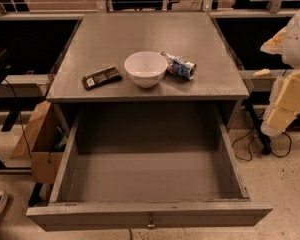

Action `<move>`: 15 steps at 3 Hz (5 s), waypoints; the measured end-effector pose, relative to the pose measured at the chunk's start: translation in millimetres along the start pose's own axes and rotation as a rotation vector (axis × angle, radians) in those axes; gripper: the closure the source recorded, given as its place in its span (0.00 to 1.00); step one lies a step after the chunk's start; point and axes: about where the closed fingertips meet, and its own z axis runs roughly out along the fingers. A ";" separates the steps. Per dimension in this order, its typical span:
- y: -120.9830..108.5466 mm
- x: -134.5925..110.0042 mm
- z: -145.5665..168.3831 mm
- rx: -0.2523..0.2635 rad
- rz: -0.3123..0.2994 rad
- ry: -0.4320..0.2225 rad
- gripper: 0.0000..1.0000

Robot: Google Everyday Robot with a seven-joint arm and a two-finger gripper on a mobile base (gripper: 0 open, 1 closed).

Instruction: Place rxbar chocolate into top drawer

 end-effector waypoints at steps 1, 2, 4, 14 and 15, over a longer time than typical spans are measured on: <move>0.0 0.0 0.0 0.000 0.000 0.000 0.00; -8.6 -10.2 -2.2 0.020 -0.008 -0.047 0.00; -71.2 -90.7 6.8 0.045 -0.117 -0.104 0.00; -98.0 -373.9 269.2 -0.105 -0.185 -0.253 0.10; -103.5 -363.3 270.5 -0.101 -0.162 -0.251 0.26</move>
Offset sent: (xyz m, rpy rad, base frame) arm 0.0128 0.0096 0.0088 0.0727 -0.0513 0.0292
